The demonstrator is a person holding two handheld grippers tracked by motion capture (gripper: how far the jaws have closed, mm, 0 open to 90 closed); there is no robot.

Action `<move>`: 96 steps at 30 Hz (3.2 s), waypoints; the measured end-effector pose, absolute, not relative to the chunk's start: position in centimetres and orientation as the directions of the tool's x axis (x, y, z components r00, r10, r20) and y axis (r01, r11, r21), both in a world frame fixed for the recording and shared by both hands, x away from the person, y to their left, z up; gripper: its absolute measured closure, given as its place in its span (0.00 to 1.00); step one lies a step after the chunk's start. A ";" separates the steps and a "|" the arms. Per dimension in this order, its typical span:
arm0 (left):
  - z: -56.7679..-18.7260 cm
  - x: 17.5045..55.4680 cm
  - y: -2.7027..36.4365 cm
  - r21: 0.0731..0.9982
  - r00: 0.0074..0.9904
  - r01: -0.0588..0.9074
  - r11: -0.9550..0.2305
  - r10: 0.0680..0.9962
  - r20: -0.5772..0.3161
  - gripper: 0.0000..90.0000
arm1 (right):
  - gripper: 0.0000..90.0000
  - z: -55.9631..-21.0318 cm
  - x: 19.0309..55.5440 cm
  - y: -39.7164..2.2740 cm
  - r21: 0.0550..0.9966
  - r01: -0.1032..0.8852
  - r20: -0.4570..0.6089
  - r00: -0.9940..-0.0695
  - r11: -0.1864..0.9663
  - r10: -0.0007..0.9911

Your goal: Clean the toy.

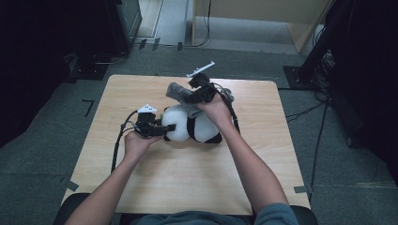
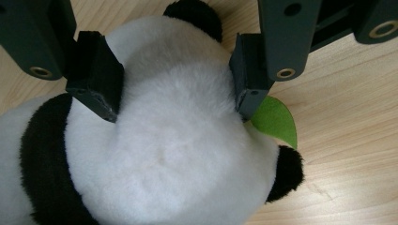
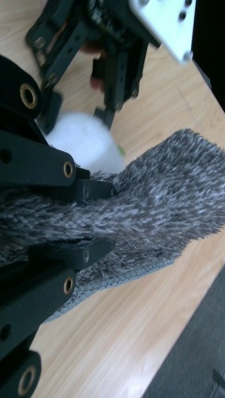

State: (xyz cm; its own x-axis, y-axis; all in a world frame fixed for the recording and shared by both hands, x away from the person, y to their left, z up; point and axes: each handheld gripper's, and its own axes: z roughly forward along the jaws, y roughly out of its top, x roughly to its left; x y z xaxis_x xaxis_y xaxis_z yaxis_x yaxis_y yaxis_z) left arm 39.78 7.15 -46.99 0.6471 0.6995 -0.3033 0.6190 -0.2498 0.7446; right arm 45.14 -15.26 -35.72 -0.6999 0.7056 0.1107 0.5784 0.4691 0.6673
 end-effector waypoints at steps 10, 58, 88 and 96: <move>-47.0 39.7 7.1 0.745 0.644 0.620 -0.247 0.703 -0.303 0.47 | 0.85 -37.7 45.1 -10.0 0.627 0.572 0.102 -0.733 0.529 0.672; -47.3 39.8 6.8 0.743 0.642 0.618 -0.258 0.711 -0.288 0.46 | 0.85 -38.6 42.9 -18.8 0.652 0.590 0.092 -0.685 0.477 0.722; -47.4 39.5 6.9 0.751 0.630 0.620 -0.226 0.715 -0.304 0.46 | 0.86 -38.3 40.3 -28.6 0.730 0.629 0.177 -0.552 0.268 0.815; -47.4 39.0 6.7 0.750 0.621 0.625 -0.215 0.720 -0.311 0.46 | 0.86 -35.2 39.9 -25.1 0.781 0.539 0.130 -0.633 0.314 0.763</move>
